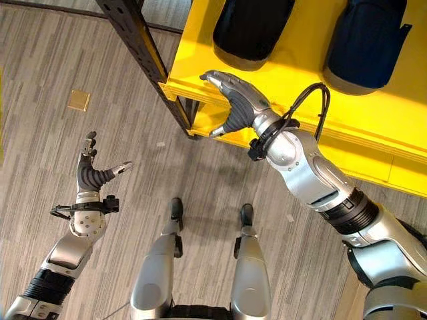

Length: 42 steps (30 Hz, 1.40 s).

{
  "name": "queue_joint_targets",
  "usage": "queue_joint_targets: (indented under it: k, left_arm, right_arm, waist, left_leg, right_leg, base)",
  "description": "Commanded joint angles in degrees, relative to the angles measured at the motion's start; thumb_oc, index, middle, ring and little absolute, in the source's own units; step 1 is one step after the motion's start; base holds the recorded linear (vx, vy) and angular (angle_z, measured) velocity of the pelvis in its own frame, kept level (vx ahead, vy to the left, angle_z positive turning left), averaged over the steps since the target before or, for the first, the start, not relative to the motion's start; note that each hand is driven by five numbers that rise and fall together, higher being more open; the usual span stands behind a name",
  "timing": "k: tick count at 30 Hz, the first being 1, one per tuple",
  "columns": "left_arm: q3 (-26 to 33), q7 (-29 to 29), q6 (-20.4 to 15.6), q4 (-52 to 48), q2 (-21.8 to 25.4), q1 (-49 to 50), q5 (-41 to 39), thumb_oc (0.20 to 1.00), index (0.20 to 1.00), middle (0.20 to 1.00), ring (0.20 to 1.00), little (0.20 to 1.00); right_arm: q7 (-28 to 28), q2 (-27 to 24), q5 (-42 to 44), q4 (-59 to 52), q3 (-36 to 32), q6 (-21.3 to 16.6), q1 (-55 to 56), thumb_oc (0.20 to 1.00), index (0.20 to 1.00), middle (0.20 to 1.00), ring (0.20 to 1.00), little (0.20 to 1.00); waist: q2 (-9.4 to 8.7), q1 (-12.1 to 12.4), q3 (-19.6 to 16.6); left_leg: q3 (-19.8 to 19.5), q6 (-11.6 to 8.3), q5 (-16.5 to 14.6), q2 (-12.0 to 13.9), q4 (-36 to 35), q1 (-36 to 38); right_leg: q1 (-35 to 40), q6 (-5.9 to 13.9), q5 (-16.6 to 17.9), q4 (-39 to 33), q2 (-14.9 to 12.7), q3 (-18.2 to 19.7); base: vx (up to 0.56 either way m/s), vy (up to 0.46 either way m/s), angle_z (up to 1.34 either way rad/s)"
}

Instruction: Move parts from the plastic box to the shelf.

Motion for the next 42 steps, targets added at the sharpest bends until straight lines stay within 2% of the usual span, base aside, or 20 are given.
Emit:
queue_joint_targets:
  k: [1, 3, 5, 10, 21, 25, 27, 31, 34, 37, 40, 42]
  left_arm:
    - [0.1, -0.4, -1.2, -5.2, 0.7, 1.3, 0.9, 1.0, 1.0, 1.0, 1.0, 1.0]
    - [-0.1, -0.4, -1.1, -5.2, 0.9, 1.5, 0.3, 1.0, 1.0, 1.0, 1.0, 1.0]
    - [-0.4, -0.5, -1.2, -5.1, 1.2, 1.8, -0.2, 1.0, 1.0, 1.0, 1.0, 1.0]
    - [-0.2, -0.6, -1.7, -5.3, 1.5, 2.7, -0.4, 1.0, 1.0, 1.0, 1.0, 1.0]
    - [0.3, -1.7, -2.8, -5.6, 2.0, 4.0, -0.4, 1.0, 1.0, 1.0, 1.0, 1.0]
    - [0.1, -1.7, -3.4, -5.5, 2.1, 4.2, -0.3, 1.0, 1.0, 1.0, 1.0, 1.0]
    - [0.1, -1.5, -3.5, -5.8, 2.2, 4.3, -0.5, 1.0, 1.0, 1.0, 1.0, 1.0]
    - [0.1, -1.5, -3.4, -6.1, 2.5, 4.5, -0.7, 1.0, 1.0, 1.0, 1.0, 1.0]
    - [0.4, -1.5, -3.4, -6.2, 2.6, 4.6, -0.8, 1.0, 1.0, 1.0, 1.0, 1.0]
    - [0.4, -1.6, -3.5, -5.9, 2.7, 4.6, -0.6, 1.0, 1.0, 1.0, 1.0, 1.0]
    - [0.3, -1.7, -3.4, -5.7, 2.5, 4.4, -0.6, 1.0, 1.0, 1.0, 1.0, 1.0]
    - [-0.1, -1.2, -3.4, -5.5, 2.4, 4.4, -0.6, 1.0, 1.0, 1.0, 1.0, 1.0]
  right_arm:
    - [-5.5, -0.4, -6.1, -1.3, -2.1, -2.3, -3.6, 1.0, 1.0, 1.0, 1.0, 1.0]
    - [-7.0, -0.2, -8.2, -0.2, -2.6, -3.1, -4.2, 1.0, 1.0, 1.0, 1.0, 1.0]
    - [-6.8, 0.0, -11.0, 0.7, -3.1, -0.6, -5.5, 1.0, 1.0, 1.0, 1.0, 1.0]
    - [-6.6, -0.5, -9.7, 3.8, -2.5, 2.4, -6.3, 1.0, 1.0, 1.0, 1.0, 1.0]
    - [-6.5, -0.6, -7.6, 12.6, -0.8, 4.0, -7.9, 1.0, 1.0, 1.0, 1.0, 1.0]
    - [-6.1, -0.8, -8.6, 14.7, 0.4, 3.3, -8.7, 1.0, 1.0, 1.0, 1.0, 1.0]
    - [-8.8, -1.2, -9.3, 15.8, 0.9, -1.2, -9.6, 1.0, 1.0, 1.0, 1.0, 1.0]
    - [-6.5, -1.5, -10.5, 13.9, 1.9, 0.7, -10.8, 1.0, 1.0, 1.0, 1.0, 1.0]
    - [-4.6, -1.5, -11.1, 13.5, 2.7, 0.4, -11.3, 1.0, 1.0, 1.0, 1.0, 1.0]
    - [-4.5, -1.2, -10.6, 14.2, 4.1, 1.8, -12.2, 1.0, 1.0, 1.0, 1.0, 1.0]
    - [-7.7, -0.9, -8.0, 15.5, 4.9, 0.2, -13.0, 1.0, 1.0, 1.0, 1.0, 1.0]
    - [-12.1, -0.4, -5.8, 15.8, 5.2, -1.9, -13.4, 1.0, 1.0, 1.0, 1.0, 1.0]
  waist:
    - [0.76, 0.0, -1.9]
    - [1.03, 0.3, -1.9]
    - [1.41, 0.6, -1.9]
    - [1.77, 1.0, -1.9]
    - [2.22, 1.8, -1.9]
    - [2.31, 2.0, -1.9]
    - [2.39, 2.1, -1.9]
    - [2.46, 2.4, -1.9]
    - [2.44, 2.7, -1.9]
    - [2.4, 3.0, -1.9]
    - [2.5, 3.3, -1.9]
    - [2.61, 3.4, -1.9]
  left_leg:
    - [-0.4, 3.63, -7.0, -3.4, 5.5, -0.4]
    - [-0.6, 3.72, -7.2, -3.6, 5.8, -0.4]
    - [-0.9, 3.7, -7.3, -3.9, 6.1, -0.5]
    - [-1.1, 3.66, -7.3, -3.9, 6.5, -1.0]
    - [-1.7, 3.68, -7.1, -4.3, 6.9, -2.8]
    - [-1.8, 3.79, -7.0, -4.4, 7.0, -3.4]
    - [-1.9, 3.82, -6.9, -4.5, 6.9, -3.5]
    - [-1.9, 3.78, -6.7, -4.6, 6.4, -3.2]
    - [-1.9, 3.86, -6.7, -4.7, 6.5, -3.3]
    - [-2.0, 3.86, -6.6, -4.7, 6.4, -3.3]
    - [-2.2, 3.85, -6.5, -4.7, 6.4, -3.5]
    - [-2.3, 3.88, -6.4, -4.7, 6.4, -3.6]
  right_leg:
    - [2.1, -1.21, -5.9, 4.0, 0.3, -3.7]
    - [2.1, -1.13, -5.9, 4.1, 0.0, -3.9]
    - [2.1, -0.96, -5.8, 4.4, -0.4, -4.1]
    - [1.5, -1.0, -6.1, 5.3, -0.8, -4.1]
    - [-0.5, -1.29, -6.7, 6.9, -1.0, -4.1]
    - [-1.2, -1.43, -6.8, 7.1, -0.9, -4.2]
    - [-1.4, -1.36, -6.6, 7.3, -0.9, -4.3]
    - [-1.3, -1.26, -6.4, 6.9, -1.1, -4.5]
    - [-1.3, -1.24, -6.4, 7.0, -1.1, -4.6]
    - [-1.3, -1.24, -6.3, 6.9, -1.1, -4.7]
    - [-1.3, -1.33, -6.4, 7.0, -1.1, -4.8]
    - [-1.4, -1.35, -6.4, 7.1, -1.1, -4.8]
  base:
    - [0.05, 0.02, 0.03]
    - [0.04, 0.018, 0.06]
    - [0.06, 0.016, 0.23]
    - [0.03, -0.001, 0.08]
    - [0.0, -0.002, 0.01]
    - [-0.01, -0.003, 0.02]
    - [0.0, 0.0, 0.0]
    - [0.0, 0.0, 0.0]
    - [0.0, 0.0, 0.0]
    - [0.0, 0.0, 0.0]
    - [0.0, 0.0, 0.0]
    - [0.0, 0.0, 0.0]
